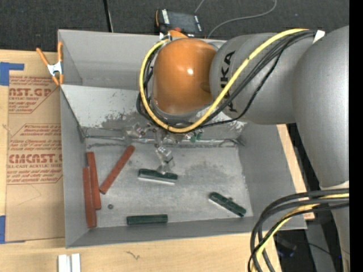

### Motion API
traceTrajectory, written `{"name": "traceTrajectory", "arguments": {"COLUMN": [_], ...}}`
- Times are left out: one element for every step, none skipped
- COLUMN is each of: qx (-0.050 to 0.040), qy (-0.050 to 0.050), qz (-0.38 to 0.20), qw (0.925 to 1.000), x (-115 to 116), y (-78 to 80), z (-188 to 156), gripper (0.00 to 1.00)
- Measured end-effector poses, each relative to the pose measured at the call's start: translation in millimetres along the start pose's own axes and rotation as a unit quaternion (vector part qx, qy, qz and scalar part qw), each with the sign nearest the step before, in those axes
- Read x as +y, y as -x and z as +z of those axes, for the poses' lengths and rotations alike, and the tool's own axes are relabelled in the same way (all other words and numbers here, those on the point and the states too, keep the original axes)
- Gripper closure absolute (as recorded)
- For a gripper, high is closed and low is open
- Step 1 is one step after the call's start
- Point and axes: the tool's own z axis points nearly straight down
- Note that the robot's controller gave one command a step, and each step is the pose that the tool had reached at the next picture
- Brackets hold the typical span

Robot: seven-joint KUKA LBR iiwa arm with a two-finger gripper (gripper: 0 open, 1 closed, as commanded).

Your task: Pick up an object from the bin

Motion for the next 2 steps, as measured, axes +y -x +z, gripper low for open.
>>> {"name": "traceTrajectory", "arguments": {"qx": [0.0069,0.0048], "qy": [0.005,0.003], "qz": [0.095,0.095], "qw": [0.9955,0.9954], "x": [28.2,25.8], "y": [17.2,18.1], "z": [82.2,79.0], "gripper": [0.0,1.0]}}
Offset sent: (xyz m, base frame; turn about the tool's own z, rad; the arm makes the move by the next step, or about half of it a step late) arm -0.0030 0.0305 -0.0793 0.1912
